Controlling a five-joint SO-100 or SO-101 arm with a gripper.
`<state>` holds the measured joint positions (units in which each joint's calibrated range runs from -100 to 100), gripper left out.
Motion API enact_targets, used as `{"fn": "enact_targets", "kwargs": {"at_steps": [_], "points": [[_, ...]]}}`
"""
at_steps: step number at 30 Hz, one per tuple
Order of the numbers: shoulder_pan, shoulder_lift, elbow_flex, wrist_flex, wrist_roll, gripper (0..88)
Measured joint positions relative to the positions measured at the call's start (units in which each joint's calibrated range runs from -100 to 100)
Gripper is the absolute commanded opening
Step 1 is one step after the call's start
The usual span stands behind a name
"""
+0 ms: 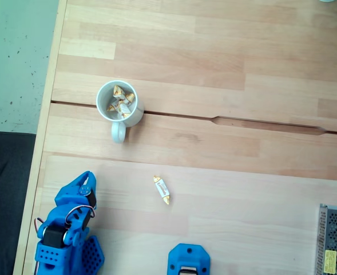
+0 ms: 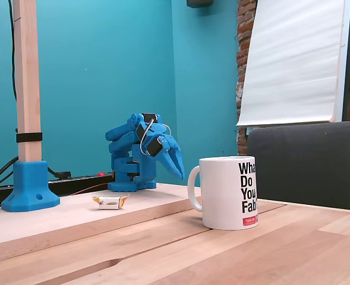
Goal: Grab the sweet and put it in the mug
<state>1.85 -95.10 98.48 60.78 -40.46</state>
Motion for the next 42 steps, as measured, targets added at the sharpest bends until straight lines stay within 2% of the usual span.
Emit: {"fn": "enact_targets", "kwargs": {"at_steps": [5,11,18,25,33,42], "points": [[0.0,0.2,-1.0,0.0,0.2,0.0],[0.0,1.1,-1.8,2.2,2.8,0.0],[0.0,11.0,-14.4,12.0,3.4,0.0],[0.1,19.1,-25.5,16.6,2.7,0.0],[8.5,21.6,-31.6,20.5,2.5,0.0],[10.0,38.6,-38.8,22.9,2.4,0.0]]}}
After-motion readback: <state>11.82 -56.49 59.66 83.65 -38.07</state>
